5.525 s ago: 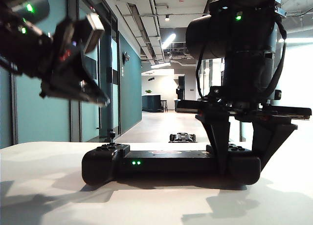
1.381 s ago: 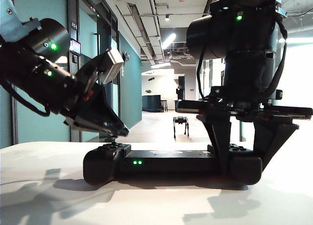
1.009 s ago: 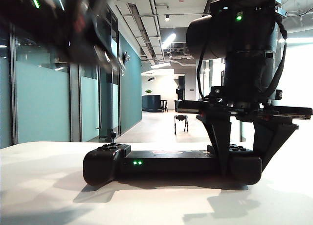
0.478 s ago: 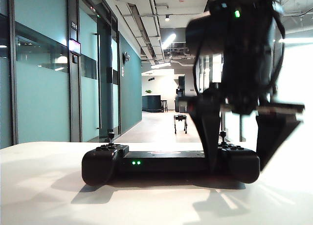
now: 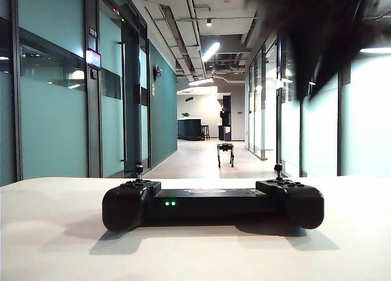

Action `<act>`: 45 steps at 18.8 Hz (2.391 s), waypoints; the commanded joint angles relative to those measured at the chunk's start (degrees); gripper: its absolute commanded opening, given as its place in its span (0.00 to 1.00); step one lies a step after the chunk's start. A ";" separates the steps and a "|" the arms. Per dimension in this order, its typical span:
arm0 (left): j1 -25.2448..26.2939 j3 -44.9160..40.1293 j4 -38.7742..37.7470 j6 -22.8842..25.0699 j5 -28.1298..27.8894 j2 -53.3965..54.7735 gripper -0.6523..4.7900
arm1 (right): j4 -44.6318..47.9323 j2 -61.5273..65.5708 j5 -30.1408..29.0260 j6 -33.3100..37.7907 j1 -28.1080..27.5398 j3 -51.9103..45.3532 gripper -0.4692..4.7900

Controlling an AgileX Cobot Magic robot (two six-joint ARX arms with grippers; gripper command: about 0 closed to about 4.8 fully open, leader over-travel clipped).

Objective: Push the left joystick on the remote control sitting on the white table forward to make the robot dog walk in a straight line until it approaches the door.

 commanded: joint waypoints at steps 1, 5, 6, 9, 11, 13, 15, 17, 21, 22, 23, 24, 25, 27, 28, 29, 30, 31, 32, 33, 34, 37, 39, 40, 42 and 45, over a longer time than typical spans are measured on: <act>-0.02 -4.98 3.41 0.00 -0.98 -4.22 0.11 | 0.52 -7.89 6.88 -4.24 0.04 -0.20 0.08; -0.02 -15.17 11.74 0.37 -4.52 -11.67 0.11 | 12.72 -20.98 10.25 -11.28 0.04 -5.14 0.08; -0.02 -16.44 13.05 0.76 -4.92 -12.39 0.11 | 15.12 -22.67 10.34 -11.56 0.04 -6.32 0.08; -0.02 -22.16 18.64 2.54 -5.68 -15.10 0.11 | 21.86 -28.33 10.32 -11.56 -0.07 -10.62 0.08; -0.02 -26.10 24.37 5.60 -6.64 -16.46 0.11 | 21.00 -29.59 10.34 -11.56 -0.13 -10.62 0.08; -0.02 -28.22 24.74 5.57 -11.30 -16.46 0.11 | 21.14 -29.88 10.27 -11.56 -0.11 -10.62 0.08; -0.02 -29.83 25.46 5.57 -14.40 -16.48 0.11 | 21.11 -29.86 10.32 -11.56 -0.11 -10.62 0.08; -0.02 -31.23 27.85 5.60 -14.49 -16.48 0.11 | 21.11 -29.86 10.32 -11.56 -0.11 -10.62 0.08; -0.02 -31.67 27.91 5.60 -15.45 -16.48 0.11 | 21.11 -29.86 10.32 -11.56 -0.11 -10.62 0.08; -0.02 -31.69 28.50 5.62 -15.43 -16.50 0.11 | 21.09 -29.86 10.32 -11.56 -0.11 -10.62 0.08; 0.07 -31.76 28.79 5.62 -15.34 -16.87 0.11 | 21.09 -29.86 10.32 -11.56 -0.11 -10.62 0.08; 0.33 -32.06 28.96 5.60 -15.30 -17.46 0.11 | 21.09 -29.86 10.29 -11.56 -0.11 -10.62 0.08; 1.33 -32.74 28.89 5.60 -14.45 -18.80 0.11 | 21.09 -29.83 10.29 -11.56 -0.11 -10.62 0.08; 5.16 -34.36 28.87 5.60 -12.52 -22.12 0.11 | 21.09 -29.83 10.32 -11.56 -0.11 -10.62 0.08; 7.76 -35.17 28.76 5.62 -12.09 -23.69 0.11 | 21.11 -29.83 10.29 -11.56 -0.11 -10.62 0.08; 9.64 -35.65 28.61 5.64 -11.30 -24.79 0.11 | 21.09 -29.83 10.32 -11.56 -0.11 -10.62 0.08; 12.22 -36.35 28.33 6.38 -10.10 -26.27 0.11 | 21.09 -29.83 10.29 -11.56 -0.11 -10.62 0.08; 13.86 -36.94 28.33 7.45 -9.22 -27.10 0.11 | 21.09 -29.81 10.29 -11.56 -0.11 -10.62 0.08; 15.21 -37.62 28.46 7.72 -8.57 -27.58 0.11 | 21.09 -29.81 10.29 -11.56 -0.11 -10.62 0.08; 16.06 -38.12 28.59 7.69 -8.59 -27.67 0.11 | 21.09 -29.83 10.32 -11.56 -0.11 -10.62 0.08; 17.44 -39.08 29.00 7.72 -8.50 -27.91 0.11 | 21.09 -29.83 10.32 -11.56 -0.11 -10.62 0.08; 21.66 -42.45 33.35 7.45 -5.46 -29.00 0.11 | 21.09 -29.77 10.29 -11.56 -0.11 -10.62 0.08; 23.52 -44.81 37.07 6.38 -4.79 -29.53 0.11 | 21.11 -29.77 10.32 -11.56 -0.11 -10.62 0.08; 23.61 -45.66 38.07 6.21 -5.05 -29.53 0.11 | 21.09 -29.77 10.32 -11.56 -0.11 -10.62 0.08; 23.43 -47.08 38.95 6.21 -5.29 -29.53 0.11 | 21.09 -29.77 10.29 -11.56 -0.11 -10.62 0.08; 23.30 -49.55 41.99 6.01 -5.51 -29.53 0.11 | 21.11 -29.77 10.32 -11.56 -0.11 -10.62 0.08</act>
